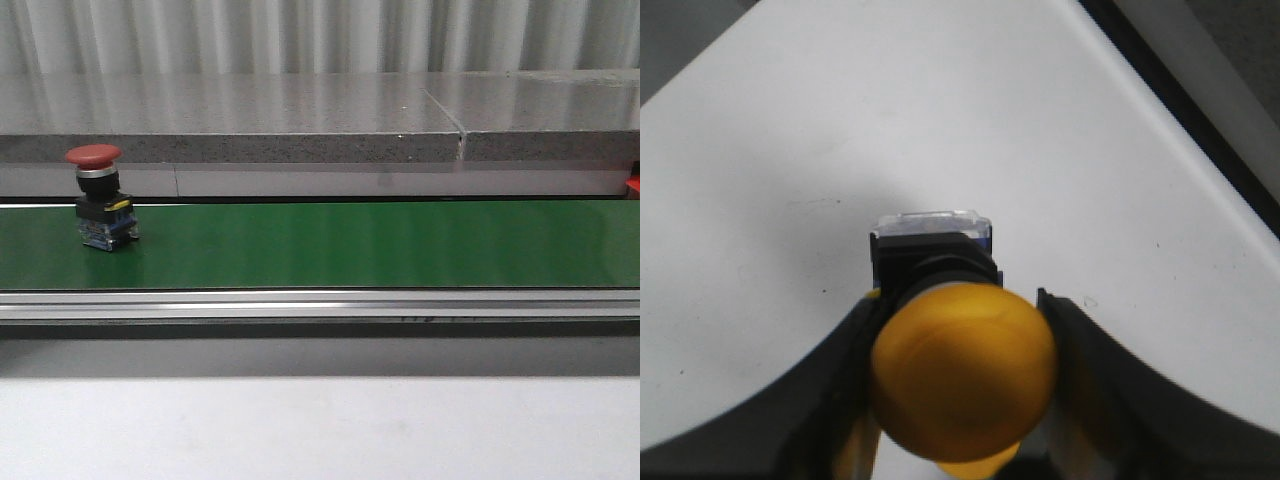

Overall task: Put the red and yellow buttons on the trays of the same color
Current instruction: 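Grasp a yellow mushroom button from the pile with the left gripper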

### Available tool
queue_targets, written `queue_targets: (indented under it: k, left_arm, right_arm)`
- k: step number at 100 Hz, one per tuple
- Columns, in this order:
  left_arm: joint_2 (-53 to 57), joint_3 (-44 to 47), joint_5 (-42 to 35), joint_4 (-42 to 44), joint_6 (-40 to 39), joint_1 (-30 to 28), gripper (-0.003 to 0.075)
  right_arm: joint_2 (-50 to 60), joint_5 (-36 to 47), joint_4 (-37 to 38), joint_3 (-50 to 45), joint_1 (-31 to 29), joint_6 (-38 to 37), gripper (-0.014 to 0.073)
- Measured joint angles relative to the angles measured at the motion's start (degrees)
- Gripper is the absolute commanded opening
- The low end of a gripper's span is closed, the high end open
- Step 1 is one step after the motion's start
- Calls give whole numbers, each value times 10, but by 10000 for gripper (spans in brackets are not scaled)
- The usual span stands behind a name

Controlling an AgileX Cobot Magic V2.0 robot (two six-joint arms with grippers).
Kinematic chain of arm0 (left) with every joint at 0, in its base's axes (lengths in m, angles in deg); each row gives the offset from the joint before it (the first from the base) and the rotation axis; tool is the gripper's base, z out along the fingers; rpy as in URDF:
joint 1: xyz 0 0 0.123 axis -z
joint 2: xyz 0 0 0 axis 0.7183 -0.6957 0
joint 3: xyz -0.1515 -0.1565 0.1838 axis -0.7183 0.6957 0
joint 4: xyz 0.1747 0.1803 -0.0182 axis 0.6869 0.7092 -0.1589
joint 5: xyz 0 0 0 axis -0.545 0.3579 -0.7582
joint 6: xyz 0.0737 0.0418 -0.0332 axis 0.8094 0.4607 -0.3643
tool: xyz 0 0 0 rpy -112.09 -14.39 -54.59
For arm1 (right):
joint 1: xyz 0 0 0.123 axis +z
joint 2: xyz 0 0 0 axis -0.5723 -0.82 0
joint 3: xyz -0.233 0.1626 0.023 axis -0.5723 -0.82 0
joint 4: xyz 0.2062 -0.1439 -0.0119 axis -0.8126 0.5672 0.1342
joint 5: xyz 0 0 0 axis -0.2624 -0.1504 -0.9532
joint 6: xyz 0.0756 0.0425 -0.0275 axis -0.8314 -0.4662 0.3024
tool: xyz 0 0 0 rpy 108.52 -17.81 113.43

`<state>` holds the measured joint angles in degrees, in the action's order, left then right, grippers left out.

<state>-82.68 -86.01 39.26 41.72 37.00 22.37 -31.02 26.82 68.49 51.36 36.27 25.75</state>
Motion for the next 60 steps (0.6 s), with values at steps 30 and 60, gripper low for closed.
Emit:
queue_targets:
  k: [30, 60]
  left_arm:
    - [37, 0, 67, 4, 93, 12, 187]
    - [108, 46, 102, 6, 152, 52, 187]
  right_arm:
    - [0, 0, 0, 0, 0, 0, -69]
    - [0, -1, 0, 0, 0, 0, -69]
